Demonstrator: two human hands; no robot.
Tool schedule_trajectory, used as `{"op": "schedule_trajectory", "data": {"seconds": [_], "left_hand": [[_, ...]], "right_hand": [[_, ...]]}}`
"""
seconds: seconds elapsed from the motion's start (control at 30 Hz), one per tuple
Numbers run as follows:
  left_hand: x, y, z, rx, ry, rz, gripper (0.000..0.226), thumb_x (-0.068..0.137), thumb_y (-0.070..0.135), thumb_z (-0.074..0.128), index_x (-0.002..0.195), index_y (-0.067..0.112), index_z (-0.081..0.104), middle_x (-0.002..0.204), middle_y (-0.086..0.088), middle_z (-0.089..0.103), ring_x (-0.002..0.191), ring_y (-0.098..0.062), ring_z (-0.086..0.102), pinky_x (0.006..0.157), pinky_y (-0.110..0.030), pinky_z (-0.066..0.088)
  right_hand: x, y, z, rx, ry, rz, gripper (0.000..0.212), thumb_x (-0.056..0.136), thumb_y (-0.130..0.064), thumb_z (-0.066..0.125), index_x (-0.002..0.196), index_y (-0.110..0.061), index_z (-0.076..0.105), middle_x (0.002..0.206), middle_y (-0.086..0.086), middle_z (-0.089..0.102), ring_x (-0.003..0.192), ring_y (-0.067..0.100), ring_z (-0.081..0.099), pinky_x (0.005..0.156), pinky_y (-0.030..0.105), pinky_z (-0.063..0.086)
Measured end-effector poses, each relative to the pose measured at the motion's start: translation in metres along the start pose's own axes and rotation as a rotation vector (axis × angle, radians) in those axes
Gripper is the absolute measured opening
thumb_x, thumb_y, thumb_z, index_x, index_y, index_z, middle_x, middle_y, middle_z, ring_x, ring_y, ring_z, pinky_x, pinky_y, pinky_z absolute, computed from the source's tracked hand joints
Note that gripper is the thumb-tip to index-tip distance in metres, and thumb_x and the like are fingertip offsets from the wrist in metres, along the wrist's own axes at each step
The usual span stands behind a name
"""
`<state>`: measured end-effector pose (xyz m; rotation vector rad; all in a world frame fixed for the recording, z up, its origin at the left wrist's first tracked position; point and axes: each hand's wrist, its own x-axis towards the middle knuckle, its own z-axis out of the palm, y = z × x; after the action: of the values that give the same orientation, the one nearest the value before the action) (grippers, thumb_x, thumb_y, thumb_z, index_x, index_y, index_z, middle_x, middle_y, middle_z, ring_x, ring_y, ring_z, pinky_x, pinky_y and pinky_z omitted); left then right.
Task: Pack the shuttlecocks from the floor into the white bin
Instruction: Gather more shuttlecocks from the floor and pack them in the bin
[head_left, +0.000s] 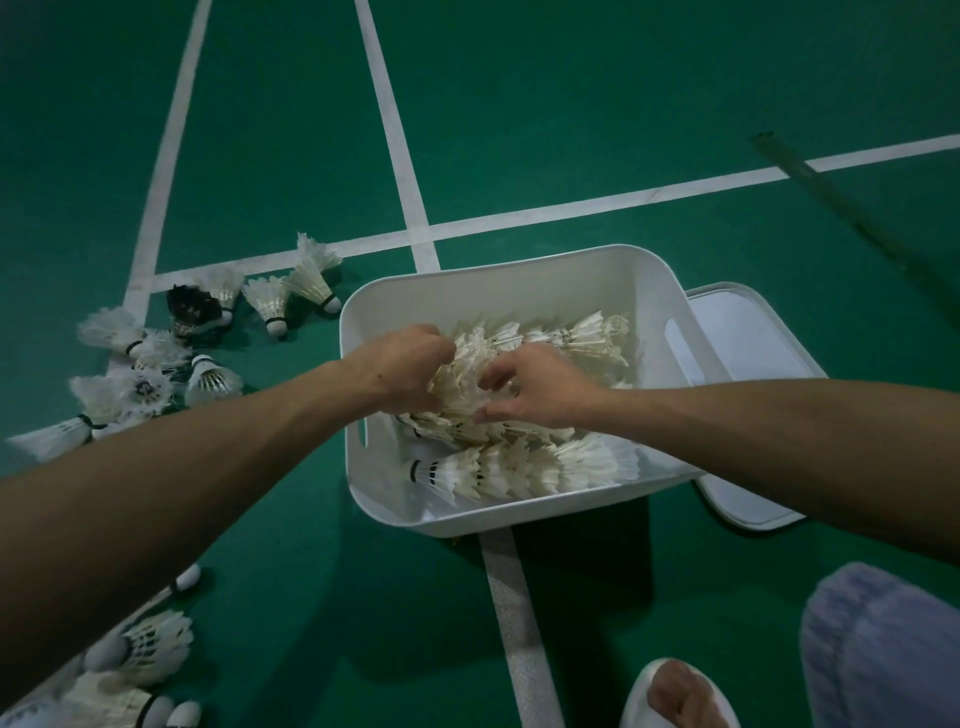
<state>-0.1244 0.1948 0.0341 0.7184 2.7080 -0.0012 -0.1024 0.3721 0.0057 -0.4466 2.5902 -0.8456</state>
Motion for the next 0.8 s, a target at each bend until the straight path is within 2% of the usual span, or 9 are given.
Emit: {"op": "schedule_trajectory", "data": {"seconds": [0.2, 0.23, 0.3, 0.37, 0.47, 0.53, 0.63, 0.73, 0.8], "left_hand": [[-0.004, -0.001, -0.001, 0.049, 0.005, 0.002, 0.041, 0.082, 0.033, 0.070, 0.116, 0.014, 0.057, 0.109, -0.004, 0.058, 0.094, -0.020, 0.056, 0.079, -0.035, 0.053], [-0.003, -0.002, 0.000, 0.053, 0.004, -0.003, 0.041, 0.083, 0.034, 0.069, 0.116, 0.013, 0.057, 0.109, -0.004, 0.059, 0.093, -0.021, 0.057, 0.079, -0.034, 0.053], [-0.002, -0.001, 0.003, 0.049, -0.013, -0.010, 0.038, 0.085, 0.033, 0.068, 0.114, 0.012, 0.058, 0.107, -0.005, 0.060, 0.091, -0.021, 0.058, 0.076, -0.031, 0.051], [0.001, 0.001, 0.005, 0.055, -0.032, -0.012, 0.035, 0.086, 0.033, 0.067, 0.110, 0.011, 0.059, 0.104, -0.005, 0.061, 0.088, -0.020, 0.058, 0.073, -0.030, 0.050], [0.003, 0.001, 0.003, 0.089, -0.044, -0.003, 0.035, 0.085, 0.036, 0.067, 0.109, 0.012, 0.060, 0.103, -0.004, 0.062, 0.085, -0.018, 0.057, 0.066, -0.027, 0.045], [0.003, -0.001, 0.002, 0.119, -0.045, 0.010, 0.038, 0.083, 0.039, 0.068, 0.111, 0.014, 0.060, 0.103, -0.003, 0.062, 0.085, -0.018, 0.058, 0.065, -0.028, 0.046], [-0.001, -0.003, 0.000, 0.157, -0.050, 0.032, 0.043, 0.083, 0.041, 0.068, 0.117, 0.016, 0.059, 0.104, -0.003, 0.063, 0.088, -0.019, 0.059, 0.076, -0.032, 0.053], [-0.006, -0.005, -0.002, 0.222, -0.048, 0.051, 0.050, 0.083, 0.047, 0.066, 0.122, 0.018, 0.056, 0.111, -0.003, 0.063, 0.099, -0.021, 0.056, 0.085, -0.034, 0.050], [-0.010, -0.006, -0.008, 0.245, -0.038, 0.057, 0.054, 0.082, 0.051, 0.064, 0.124, 0.018, 0.055, 0.116, -0.004, 0.061, 0.109, -0.022, 0.052, 0.093, -0.037, 0.047]], "right_hand": [[-0.004, -0.003, -0.002, 0.026, 0.047, 0.017, 0.038, 0.075, -0.030, 0.080, 0.106, -0.010, 0.071, 0.097, -0.002, 0.069, 0.081, 0.007, 0.059, 0.077, 0.019, 0.049], [-0.002, -0.004, -0.001, 0.023, 0.050, 0.020, 0.032, 0.076, -0.027, 0.080, 0.102, -0.011, 0.072, 0.091, -0.003, 0.067, 0.080, 0.008, 0.060, 0.076, 0.021, 0.051], [0.002, -0.005, 0.002, -0.012, 0.059, 0.023, 0.013, 0.078, -0.024, 0.080, 0.081, -0.016, 0.069, 0.078, -0.005, 0.063, 0.074, 0.011, 0.058, 0.071, 0.026, 0.051], [0.007, -0.007, 0.006, -0.052, 0.071, 0.027, 0.024, 0.077, -0.022, 0.080, 0.068, -0.019, 0.059, 0.071, -0.004, 0.058, 0.071, 0.014, 0.055, 0.066, 0.024, 0.043], [0.009, -0.007, 0.005, -0.056, 0.053, 0.024, 0.021, 0.074, -0.026, 0.082, 0.074, -0.016, 0.064, 0.076, 0.000, 0.062, 0.075, 0.016, 0.059, 0.069, 0.024, 0.047], [0.006, -0.007, -0.001, -0.043, 0.024, 0.004, 0.029, 0.070, -0.032, 0.084, 0.088, -0.012, 0.071, 0.081, -0.001, 0.066, 0.077, 0.013, 0.062, 0.072, 0.023, 0.052], [0.001, -0.008, -0.011, -0.046, -0.003, 0.008, 0.050, 0.067, -0.036, 0.085, 0.106, -0.008, 0.070, 0.095, 0.001, 0.070, 0.082, 0.010, 0.064, 0.074, 0.019, 0.053], [-0.003, -0.010, -0.020, -0.044, -0.032, 0.024, 0.053, 0.066, -0.041, 0.084, 0.106, -0.009, 0.069, 0.098, 0.000, 0.069, 0.081, 0.008, 0.062, 0.067, 0.014, 0.048], [-0.007, -0.013, -0.027, -0.098, -0.043, 0.019, 0.052, 0.070, -0.041, 0.081, 0.108, -0.008, 0.068, 0.102, 0.002, 0.068, 0.083, 0.009, 0.059, 0.067, 0.014, 0.044]]}}
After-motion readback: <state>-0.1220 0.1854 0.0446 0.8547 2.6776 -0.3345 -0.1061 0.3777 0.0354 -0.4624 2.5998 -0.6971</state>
